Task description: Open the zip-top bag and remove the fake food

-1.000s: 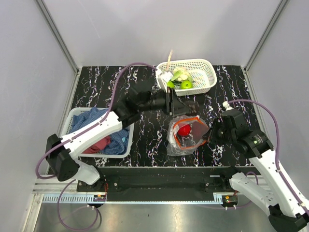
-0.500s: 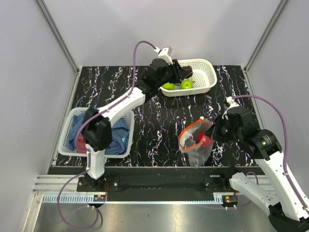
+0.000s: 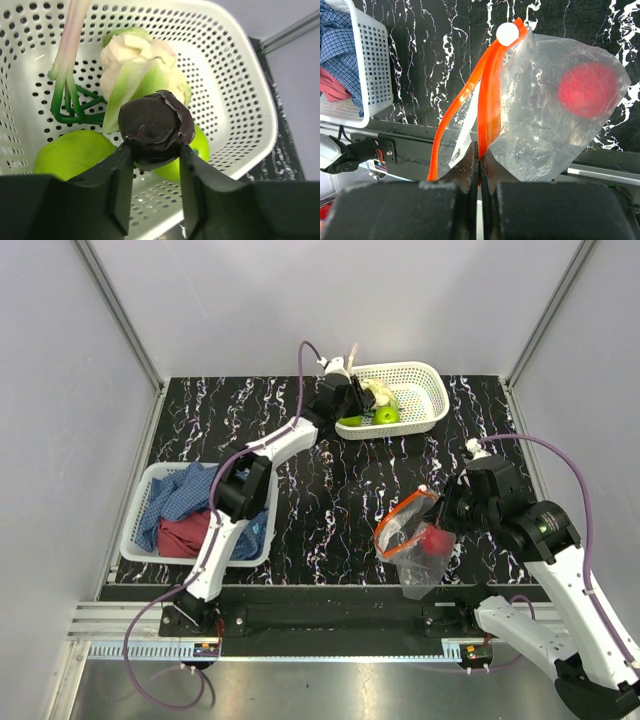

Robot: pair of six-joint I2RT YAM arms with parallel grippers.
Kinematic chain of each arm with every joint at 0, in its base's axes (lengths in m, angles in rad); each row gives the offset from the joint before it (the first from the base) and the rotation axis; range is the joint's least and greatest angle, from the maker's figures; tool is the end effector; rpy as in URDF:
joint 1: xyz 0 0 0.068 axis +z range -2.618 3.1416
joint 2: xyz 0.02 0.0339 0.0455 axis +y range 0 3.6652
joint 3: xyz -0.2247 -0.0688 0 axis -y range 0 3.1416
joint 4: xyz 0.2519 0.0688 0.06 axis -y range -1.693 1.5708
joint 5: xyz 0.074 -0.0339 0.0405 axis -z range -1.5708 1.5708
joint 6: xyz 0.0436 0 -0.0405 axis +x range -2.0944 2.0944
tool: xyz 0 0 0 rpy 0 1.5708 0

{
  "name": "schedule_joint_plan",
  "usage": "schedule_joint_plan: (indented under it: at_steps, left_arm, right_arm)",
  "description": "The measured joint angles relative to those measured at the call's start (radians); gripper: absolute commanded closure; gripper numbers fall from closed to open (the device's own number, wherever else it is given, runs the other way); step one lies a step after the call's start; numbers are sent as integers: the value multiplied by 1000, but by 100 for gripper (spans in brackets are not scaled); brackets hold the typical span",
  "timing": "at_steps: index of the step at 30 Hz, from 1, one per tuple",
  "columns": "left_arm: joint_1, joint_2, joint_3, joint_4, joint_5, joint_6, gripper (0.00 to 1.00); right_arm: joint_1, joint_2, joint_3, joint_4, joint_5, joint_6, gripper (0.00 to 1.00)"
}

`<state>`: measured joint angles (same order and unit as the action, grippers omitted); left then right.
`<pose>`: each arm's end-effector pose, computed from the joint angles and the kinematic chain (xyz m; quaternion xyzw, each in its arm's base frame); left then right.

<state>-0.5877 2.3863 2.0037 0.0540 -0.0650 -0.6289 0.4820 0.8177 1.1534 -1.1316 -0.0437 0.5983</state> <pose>0.4600 -0.3031 0.1912 -0.0356 0.8122 -0.3107 0.4924 0.1468 0.0789 0.3331 0.0456 0.9246 0.2116 0.3136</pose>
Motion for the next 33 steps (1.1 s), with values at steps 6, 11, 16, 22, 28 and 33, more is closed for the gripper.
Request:
schedule_joint_plan:
  at_steps: [6, 11, 16, 22, 28, 33]
  left_arm:
    - [-1, 31, 6, -15, -4, -8, 15]
    - [2, 16, 6, -40, -3, 18, 18]
    - [5, -108, -50, -151, 12, 59, 27]
    - [5, -467, -269, -226, 128, 23, 41]
    - [-70, -832, -470, -294, 224, -22, 44]
    - [-249, -985, -571, -413, 232, -33, 57]
  right_arm:
    - [0, -12, -8, -3, -1, 16, 100]
    - [0, -11, -21, 0, -11, 9, 100]
    - [0, 14, -22, 28, -60, -31, 100]
    - [-1, 69, -25, 134, -162, -72, 100]
    - [-1, 86, -38, 243, -248, -79, 100]
    - [-1, 117, -72, 327, -300, -57, 100]
